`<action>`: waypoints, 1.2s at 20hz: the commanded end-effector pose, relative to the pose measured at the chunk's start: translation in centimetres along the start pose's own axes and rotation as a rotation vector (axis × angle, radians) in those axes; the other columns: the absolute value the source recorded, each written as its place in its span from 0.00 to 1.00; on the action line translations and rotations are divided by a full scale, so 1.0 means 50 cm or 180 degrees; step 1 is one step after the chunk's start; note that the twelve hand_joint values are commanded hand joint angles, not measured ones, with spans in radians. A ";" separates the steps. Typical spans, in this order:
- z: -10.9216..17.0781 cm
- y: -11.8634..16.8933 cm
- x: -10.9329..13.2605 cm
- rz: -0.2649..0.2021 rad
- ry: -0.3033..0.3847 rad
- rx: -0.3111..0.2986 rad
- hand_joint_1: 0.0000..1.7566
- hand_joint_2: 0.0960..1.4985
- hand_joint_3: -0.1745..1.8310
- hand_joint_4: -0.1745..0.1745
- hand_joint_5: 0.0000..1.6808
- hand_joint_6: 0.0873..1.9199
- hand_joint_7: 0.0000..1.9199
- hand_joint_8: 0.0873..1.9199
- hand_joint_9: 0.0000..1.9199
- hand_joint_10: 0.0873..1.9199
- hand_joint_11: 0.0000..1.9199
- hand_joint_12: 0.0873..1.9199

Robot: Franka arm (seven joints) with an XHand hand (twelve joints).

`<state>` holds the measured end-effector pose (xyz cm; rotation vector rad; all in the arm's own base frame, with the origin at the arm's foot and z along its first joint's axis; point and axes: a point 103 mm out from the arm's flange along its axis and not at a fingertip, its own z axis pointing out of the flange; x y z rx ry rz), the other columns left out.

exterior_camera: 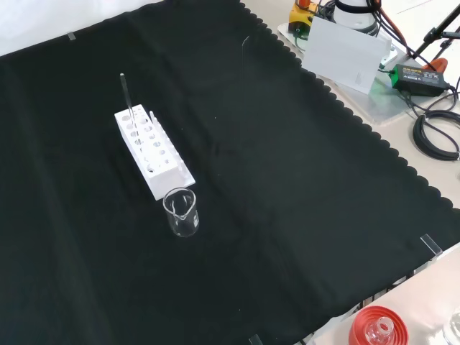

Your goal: Take the glass rod from the white test tube rack.

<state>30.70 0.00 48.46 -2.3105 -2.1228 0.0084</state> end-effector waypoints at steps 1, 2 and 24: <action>-0.148 -0.100 -0.148 0.0564 0.0186 -0.0286 0.35 0.48 0.25 0.46 0.11 0.03 0.12 0.13 0.28 0.00 0.15 0.54; -0.156 -0.107 -0.159 0.0602 0.0208 -0.0292 0.30 0.49 0.24 0.51 0.05 0.00 0.06 0.10 0.21 0.00 0.07 0.59; -0.164 -0.116 -0.183 0.0620 0.0240 -0.0288 0.25 0.51 0.21 0.55 0.00 0.00 0.00 0.10 0.14 0.00 0.00 0.64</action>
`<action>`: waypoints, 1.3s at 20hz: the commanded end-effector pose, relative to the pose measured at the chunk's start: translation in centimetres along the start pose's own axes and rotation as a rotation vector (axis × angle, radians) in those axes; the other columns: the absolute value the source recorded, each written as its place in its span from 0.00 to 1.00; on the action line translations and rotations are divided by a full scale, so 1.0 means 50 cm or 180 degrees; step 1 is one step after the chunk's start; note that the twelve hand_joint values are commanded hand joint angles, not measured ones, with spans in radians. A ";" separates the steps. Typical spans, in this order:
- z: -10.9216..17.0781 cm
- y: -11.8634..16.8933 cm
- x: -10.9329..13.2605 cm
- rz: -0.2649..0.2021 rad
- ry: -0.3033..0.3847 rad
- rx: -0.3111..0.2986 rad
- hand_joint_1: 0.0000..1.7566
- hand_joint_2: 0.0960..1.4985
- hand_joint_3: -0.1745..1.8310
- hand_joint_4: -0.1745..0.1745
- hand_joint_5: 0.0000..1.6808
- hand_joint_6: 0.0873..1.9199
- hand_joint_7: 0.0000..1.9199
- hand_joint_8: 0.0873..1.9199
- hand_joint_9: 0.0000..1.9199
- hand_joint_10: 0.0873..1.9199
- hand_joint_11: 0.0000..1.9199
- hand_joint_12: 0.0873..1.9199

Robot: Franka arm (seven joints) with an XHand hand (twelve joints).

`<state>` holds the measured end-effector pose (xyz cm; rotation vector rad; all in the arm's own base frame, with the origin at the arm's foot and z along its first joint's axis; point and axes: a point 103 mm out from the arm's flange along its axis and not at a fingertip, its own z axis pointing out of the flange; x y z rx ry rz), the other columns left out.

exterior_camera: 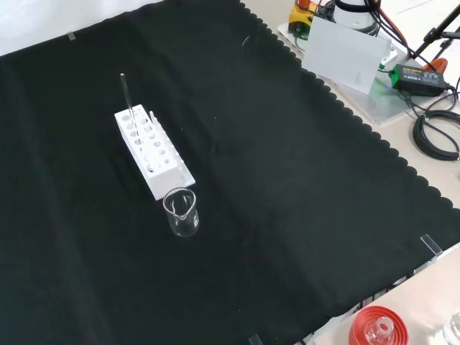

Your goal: Take the glass rod from the white test tube rack.

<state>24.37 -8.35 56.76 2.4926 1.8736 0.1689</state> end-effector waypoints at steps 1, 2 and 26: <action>0.000 -0.006 -0.011 -0.0002 0.0025 0.0006 0.25 0.51 0.21 0.55 0.00 0.00 0.00 0.10 0.14 0.00 0.00 0.64; 0.000 -0.012 -0.017 -0.0002 0.0019 -0.0004 0.25 0.51 0.21 0.55 0.00 0.00 0.00 0.11 0.14 0.00 0.00 0.65; 0.004 0.101 0.066 -0.0398 0.0038 0.0286 0.29 0.50 0.21 0.43 0.10 0.00 0.04 0.36 0.06 0.50 0.10 0.77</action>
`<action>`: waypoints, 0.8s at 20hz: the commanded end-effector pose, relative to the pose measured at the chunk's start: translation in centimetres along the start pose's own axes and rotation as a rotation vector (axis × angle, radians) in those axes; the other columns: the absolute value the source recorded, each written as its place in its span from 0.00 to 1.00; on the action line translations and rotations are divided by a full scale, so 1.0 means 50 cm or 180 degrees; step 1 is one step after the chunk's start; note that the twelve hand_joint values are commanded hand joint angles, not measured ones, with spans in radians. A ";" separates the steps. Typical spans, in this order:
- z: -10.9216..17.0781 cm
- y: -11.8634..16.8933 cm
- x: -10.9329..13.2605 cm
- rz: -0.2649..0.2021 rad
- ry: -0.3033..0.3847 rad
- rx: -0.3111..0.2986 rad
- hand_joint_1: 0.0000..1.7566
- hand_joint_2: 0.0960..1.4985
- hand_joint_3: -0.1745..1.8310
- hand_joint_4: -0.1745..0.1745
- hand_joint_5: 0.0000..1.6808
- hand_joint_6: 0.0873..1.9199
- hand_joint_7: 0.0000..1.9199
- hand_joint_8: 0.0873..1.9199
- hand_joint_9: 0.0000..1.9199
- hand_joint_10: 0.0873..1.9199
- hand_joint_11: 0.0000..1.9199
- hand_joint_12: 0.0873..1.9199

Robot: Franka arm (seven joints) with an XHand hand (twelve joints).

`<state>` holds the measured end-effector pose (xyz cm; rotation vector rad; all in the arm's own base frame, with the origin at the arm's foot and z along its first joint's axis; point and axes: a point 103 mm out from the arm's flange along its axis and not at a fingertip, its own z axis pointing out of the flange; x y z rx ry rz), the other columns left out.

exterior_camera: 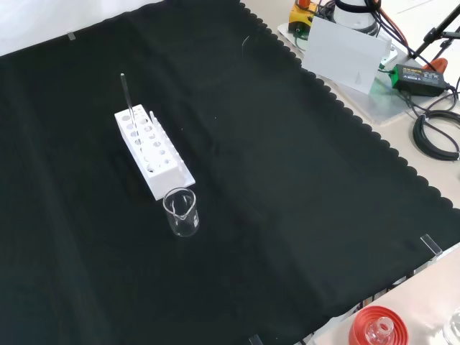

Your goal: Take the glass rod from the white test tube rack.

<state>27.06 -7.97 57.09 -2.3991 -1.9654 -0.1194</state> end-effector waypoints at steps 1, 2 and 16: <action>0.003 0.064 0.045 -0.0161 -0.0012 0.0083 0.29 0.50 0.21 0.43 0.10 0.00 0.04 0.36 0.07 0.50 0.11 0.76; 0.004 0.074 0.052 -0.0190 -0.0021 0.0091 0.29 0.50 0.21 0.43 0.10 0.00 0.05 0.37 0.08 0.50 0.12 0.76; 0.059 0.181 0.131 -0.0504 -0.0008 0.0238 0.31 0.50 0.22 0.41 0.12 0.00 0.08 0.38 0.13 0.48 0.16 0.74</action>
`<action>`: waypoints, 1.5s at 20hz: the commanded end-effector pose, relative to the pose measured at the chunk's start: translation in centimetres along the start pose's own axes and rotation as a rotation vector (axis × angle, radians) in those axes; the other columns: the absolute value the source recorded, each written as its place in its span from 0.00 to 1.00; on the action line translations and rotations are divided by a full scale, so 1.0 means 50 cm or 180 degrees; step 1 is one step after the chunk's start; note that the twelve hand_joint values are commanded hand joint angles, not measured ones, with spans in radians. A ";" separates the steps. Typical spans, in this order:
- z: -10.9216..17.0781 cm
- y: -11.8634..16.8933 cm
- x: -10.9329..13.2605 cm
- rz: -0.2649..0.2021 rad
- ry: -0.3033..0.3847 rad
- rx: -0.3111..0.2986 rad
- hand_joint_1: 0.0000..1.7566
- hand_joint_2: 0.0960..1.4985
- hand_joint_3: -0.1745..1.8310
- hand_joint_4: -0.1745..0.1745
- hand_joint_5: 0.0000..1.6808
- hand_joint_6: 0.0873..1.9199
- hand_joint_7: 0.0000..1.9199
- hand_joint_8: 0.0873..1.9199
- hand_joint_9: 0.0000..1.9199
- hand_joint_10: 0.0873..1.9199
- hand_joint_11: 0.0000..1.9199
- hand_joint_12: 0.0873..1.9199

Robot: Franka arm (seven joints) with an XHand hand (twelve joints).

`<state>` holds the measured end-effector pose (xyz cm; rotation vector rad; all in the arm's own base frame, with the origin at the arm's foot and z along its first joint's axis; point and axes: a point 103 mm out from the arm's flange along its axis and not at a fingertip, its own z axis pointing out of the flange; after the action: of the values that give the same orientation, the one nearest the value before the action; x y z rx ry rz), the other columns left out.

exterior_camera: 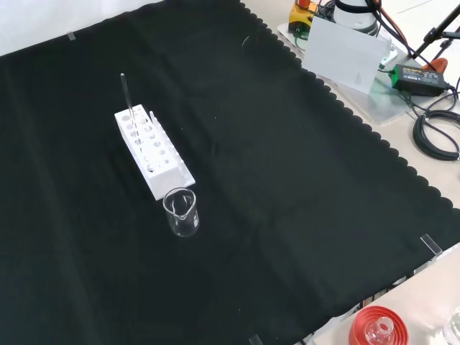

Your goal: Take the glass rod from the white test tube rack.

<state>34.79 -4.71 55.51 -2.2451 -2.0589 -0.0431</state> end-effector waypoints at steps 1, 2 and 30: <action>0.018 0.056 0.038 -0.0185 0.0002 -0.0001 0.32 0.50 0.22 0.41 0.13 0.00 0.08 0.38 0.14 0.47 0.16 0.74; 0.024 0.065 0.042 -0.0212 0.0009 0.0017 0.32 0.50 0.22 0.40 0.14 0.00 0.09 0.38 0.15 0.47 0.16 0.74; 0.205 0.291 0.062 -0.0406 -0.0041 0.0525 0.33 0.49 0.24 0.39 0.17 0.00 0.13 0.39 0.20 0.45 0.23 0.71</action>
<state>47.77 -1.51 45.81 -2.0431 -2.1205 0.1119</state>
